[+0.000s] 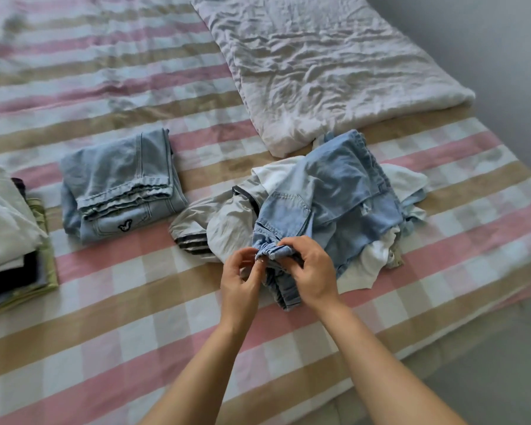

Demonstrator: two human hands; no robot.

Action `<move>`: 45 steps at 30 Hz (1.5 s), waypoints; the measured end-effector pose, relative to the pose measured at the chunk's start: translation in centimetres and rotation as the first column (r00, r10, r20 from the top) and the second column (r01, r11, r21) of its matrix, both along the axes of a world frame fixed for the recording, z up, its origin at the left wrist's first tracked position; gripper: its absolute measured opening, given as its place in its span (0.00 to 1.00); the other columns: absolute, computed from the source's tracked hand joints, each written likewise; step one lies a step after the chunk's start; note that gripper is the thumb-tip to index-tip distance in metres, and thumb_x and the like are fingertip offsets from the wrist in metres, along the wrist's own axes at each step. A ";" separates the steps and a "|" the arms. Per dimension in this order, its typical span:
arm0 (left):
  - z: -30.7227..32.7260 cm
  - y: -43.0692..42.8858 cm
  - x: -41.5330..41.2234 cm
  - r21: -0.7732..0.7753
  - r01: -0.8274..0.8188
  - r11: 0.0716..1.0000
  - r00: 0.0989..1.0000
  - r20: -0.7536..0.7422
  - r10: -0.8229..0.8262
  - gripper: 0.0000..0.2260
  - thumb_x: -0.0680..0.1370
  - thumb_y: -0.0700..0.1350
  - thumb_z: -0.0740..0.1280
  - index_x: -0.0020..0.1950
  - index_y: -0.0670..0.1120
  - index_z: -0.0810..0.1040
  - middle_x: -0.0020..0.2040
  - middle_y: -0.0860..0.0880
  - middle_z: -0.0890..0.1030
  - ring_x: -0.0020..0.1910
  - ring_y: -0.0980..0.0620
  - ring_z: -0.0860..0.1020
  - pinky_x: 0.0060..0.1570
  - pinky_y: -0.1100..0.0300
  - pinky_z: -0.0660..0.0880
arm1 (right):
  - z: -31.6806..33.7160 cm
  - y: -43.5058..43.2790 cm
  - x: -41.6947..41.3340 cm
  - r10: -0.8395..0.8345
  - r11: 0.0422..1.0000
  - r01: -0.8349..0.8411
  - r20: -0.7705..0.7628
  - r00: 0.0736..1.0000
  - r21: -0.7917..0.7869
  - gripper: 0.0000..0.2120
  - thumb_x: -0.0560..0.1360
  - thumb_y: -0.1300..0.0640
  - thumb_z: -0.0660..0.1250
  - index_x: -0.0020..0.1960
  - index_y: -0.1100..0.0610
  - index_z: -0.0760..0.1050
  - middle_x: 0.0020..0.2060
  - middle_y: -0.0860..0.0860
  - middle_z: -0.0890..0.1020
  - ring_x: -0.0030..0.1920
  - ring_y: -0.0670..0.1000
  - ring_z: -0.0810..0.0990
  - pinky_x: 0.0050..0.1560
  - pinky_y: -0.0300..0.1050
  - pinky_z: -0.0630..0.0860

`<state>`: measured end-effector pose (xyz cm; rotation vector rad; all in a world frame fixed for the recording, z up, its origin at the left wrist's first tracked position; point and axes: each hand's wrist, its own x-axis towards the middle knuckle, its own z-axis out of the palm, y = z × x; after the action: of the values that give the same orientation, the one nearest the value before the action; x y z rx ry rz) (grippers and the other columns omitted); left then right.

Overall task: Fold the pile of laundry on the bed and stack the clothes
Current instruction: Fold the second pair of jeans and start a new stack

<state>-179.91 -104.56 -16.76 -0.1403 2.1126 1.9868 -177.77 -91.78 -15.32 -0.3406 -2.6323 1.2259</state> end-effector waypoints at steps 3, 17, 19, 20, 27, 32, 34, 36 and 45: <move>4.5 -0.2 -1.4 0.089 -0.034 0.995 0.999 -0.037 0.038 0.02 0.75 0.45 0.67 0.46 0.51 0.77 0.50 0.38 0.78 0.47 0.47 0.77 0.46 0.56 0.75 | 4.8 -0.9 -1.0 0.009 0.997 -0.015 -0.083 0.996 -0.077 0.07 0.71 0.59 0.70 0.49 0.57 0.79 0.42 0.47 0.81 0.45 0.49 0.79 0.48 0.43 0.74; 32.9 -10.7 -6.7 0.119 0.055 0.991 0.922 -0.387 -0.004 0.05 0.75 0.43 0.68 0.40 0.45 0.82 0.40 0.43 0.82 0.39 0.51 0.79 0.42 0.56 0.75 | 33.2 -9.7 -4.8 0.238 0.944 -0.289 -0.277 0.931 -0.159 0.07 0.76 0.60 0.65 0.49 0.49 0.74 0.39 0.41 0.79 0.42 0.40 0.78 0.44 0.34 0.74; 35.1 -13.3 -6.6 0.058 0.072 0.996 0.910 -0.412 -0.042 0.07 0.75 0.42 0.68 0.38 0.47 0.82 0.37 0.47 0.82 0.37 0.55 0.79 0.39 0.61 0.75 | 34.8 -11.8 -4.5 0.246 0.930 -0.307 -0.281 0.928 -0.201 0.09 0.76 0.61 0.65 0.47 0.46 0.73 0.36 0.39 0.79 0.39 0.37 0.77 0.41 0.30 0.72; 35.8 -14.6 -6.4 0.020 0.084 0.996 0.903 -0.425 -0.068 0.07 0.75 0.42 0.68 0.37 0.47 0.82 0.36 0.49 0.82 0.36 0.57 0.78 0.37 0.65 0.74 | 35.1 -12.8 -4.3 0.252 0.921 -0.316 -0.274 0.928 -0.226 0.09 0.76 0.60 0.65 0.46 0.46 0.73 0.35 0.38 0.79 0.39 0.37 0.77 0.41 0.30 0.72; 32.5 -22.7 -4.3 -0.246 0.163 0.955 0.921 -0.309 -0.237 0.09 0.75 0.40 0.68 0.35 0.43 0.79 0.31 0.51 0.76 0.32 0.58 0.72 0.35 0.62 0.68 | 30.4 -19.8 -2.0 0.322 0.865 -0.342 -0.117 0.940 -0.368 0.04 0.74 0.58 0.68 0.47 0.52 0.74 0.38 0.49 0.80 0.39 0.47 0.78 0.42 0.44 0.75; 26.4 -26.2 -2.0 -0.287 0.097 0.953 0.960 -0.227 -0.166 0.08 0.74 0.40 0.70 0.38 0.36 0.79 0.33 0.45 0.75 0.35 0.53 0.71 0.37 0.56 0.67 | 24.8 -23.8 -0.4 0.346 0.875 -0.324 -0.006 0.938 -0.359 0.02 0.76 0.61 0.65 0.45 0.60 0.75 0.37 0.54 0.79 0.39 0.49 0.75 0.43 0.48 0.72; 24.9 -27.1 -1.0 -0.285 0.084 0.955 0.966 -0.211 -0.148 0.06 0.74 0.40 0.70 0.40 0.38 0.81 0.36 0.45 0.78 0.37 0.54 0.74 0.39 0.57 0.70 | 23.3 -24.9 -0.1 0.337 0.886 -0.305 0.034 0.941 -0.349 0.03 0.76 0.61 0.65 0.45 0.62 0.75 0.36 0.56 0.79 0.38 0.50 0.75 0.44 0.53 0.72; 23.8 -27.8 -0.4 -0.297 0.075 0.952 0.970 -0.200 -0.139 0.05 0.74 0.40 0.69 0.42 0.39 0.82 0.39 0.43 0.80 0.39 0.52 0.76 0.42 0.55 0.73 | 22.6 -25.7 0.1 0.344 0.893 -0.302 0.075 0.936 -0.334 0.04 0.76 0.60 0.65 0.46 0.59 0.77 0.37 0.52 0.80 0.40 0.50 0.76 0.45 0.53 0.72; 25.3 -33.5 2.1 -0.166 0.057 0.985 0.977 -0.192 -0.089 0.15 0.69 0.52 0.72 0.55 0.54 0.78 0.51 0.53 0.82 0.51 0.55 0.79 0.52 0.59 0.76 | 28.1 -28.4 -0.3 0.451 0.824 -0.405 0.026 0.892 -0.398 0.08 0.76 0.62 0.64 0.39 0.59 0.73 0.32 0.50 0.75 0.34 0.45 0.72 0.38 0.42 0.69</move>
<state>-177.76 -138.04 8.53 0.1119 2.3634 1.8571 -178.12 -120.15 12.74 0.1459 -2.6383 1.9315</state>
